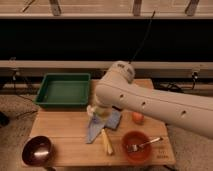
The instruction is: Wipe tray with brush
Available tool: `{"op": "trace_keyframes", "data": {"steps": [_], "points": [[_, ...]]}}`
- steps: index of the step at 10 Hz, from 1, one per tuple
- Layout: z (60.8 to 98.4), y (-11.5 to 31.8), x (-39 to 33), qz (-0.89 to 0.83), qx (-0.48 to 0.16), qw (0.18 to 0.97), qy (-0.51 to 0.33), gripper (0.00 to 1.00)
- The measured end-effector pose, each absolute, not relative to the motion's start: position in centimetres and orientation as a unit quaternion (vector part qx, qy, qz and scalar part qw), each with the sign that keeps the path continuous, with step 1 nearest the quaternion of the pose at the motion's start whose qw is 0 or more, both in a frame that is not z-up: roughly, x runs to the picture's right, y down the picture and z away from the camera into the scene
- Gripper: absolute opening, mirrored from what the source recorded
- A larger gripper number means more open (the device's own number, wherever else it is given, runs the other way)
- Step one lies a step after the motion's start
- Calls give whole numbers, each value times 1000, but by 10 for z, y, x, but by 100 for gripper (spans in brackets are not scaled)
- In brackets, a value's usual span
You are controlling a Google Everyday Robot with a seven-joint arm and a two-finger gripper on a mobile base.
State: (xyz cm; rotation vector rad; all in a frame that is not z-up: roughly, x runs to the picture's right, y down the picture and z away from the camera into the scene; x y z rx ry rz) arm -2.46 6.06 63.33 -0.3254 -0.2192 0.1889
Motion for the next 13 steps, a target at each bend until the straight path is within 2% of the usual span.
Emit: {"op": "trace_keyframes", "data": {"steps": [4, 9, 13], "points": [[598, 31, -22, 84, -134, 978, -135, 7], [593, 0, -41, 70, -116, 978, -158, 7], [568, -35, -76, 20, -74, 982, -174, 7]]}}
